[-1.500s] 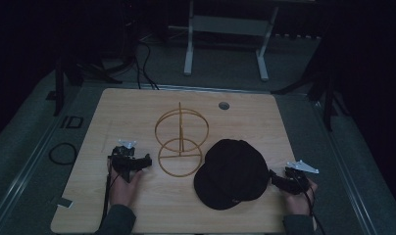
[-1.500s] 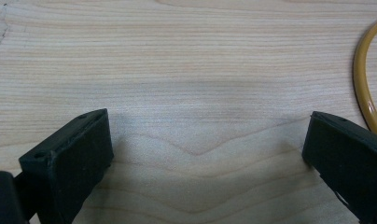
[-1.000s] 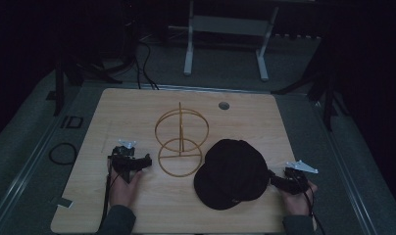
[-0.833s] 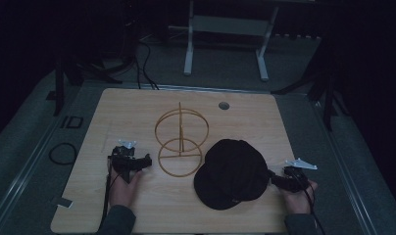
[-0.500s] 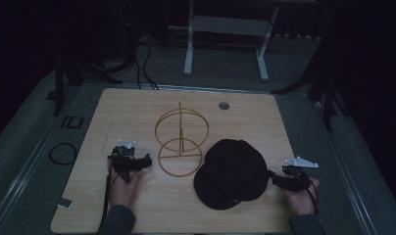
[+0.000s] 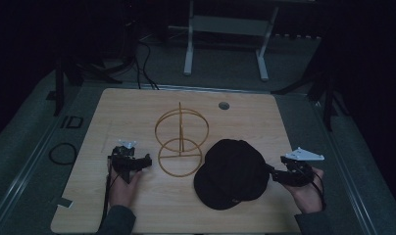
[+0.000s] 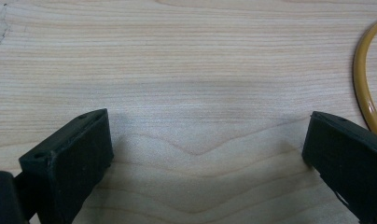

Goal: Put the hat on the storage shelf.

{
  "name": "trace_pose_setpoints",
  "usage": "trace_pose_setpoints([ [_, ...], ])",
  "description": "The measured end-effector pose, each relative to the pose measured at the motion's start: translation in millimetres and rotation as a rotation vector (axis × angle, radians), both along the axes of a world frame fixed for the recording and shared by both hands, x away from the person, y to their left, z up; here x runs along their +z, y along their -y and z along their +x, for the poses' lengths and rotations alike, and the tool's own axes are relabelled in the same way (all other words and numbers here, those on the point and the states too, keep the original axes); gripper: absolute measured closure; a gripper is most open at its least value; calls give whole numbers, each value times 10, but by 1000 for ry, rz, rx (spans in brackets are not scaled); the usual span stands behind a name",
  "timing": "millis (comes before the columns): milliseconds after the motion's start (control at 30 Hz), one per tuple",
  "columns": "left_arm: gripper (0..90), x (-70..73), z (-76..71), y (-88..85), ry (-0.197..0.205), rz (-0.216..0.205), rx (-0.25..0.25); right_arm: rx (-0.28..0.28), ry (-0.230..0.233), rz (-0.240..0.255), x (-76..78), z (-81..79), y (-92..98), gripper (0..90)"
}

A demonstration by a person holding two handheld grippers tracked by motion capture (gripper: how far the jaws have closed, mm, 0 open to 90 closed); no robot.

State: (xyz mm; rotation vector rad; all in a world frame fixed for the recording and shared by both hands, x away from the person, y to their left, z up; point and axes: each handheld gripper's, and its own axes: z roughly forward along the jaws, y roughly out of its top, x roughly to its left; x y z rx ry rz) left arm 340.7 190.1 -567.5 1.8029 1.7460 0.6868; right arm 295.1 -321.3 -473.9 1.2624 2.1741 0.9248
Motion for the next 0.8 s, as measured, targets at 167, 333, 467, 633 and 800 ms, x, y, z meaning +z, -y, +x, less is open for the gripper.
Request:
trace_pose_setpoints([
  [167,12,0,0,0,0,0,0,62,-4,16,120,-6,-111,237],
  [333,12,-1,0,0,1,-1,0,111,-12,20,193,16,-235,199],
  [467,12,-1,0,0,1,-1,0,161,-17,18,237,40,-349,193],
  [633,12,0,0,0,1,-1,0,243,-24,-14,289,88,-554,170],
  [800,12,0,0,0,0,-1,0,289,-24,-18,328,127,-676,165],
])
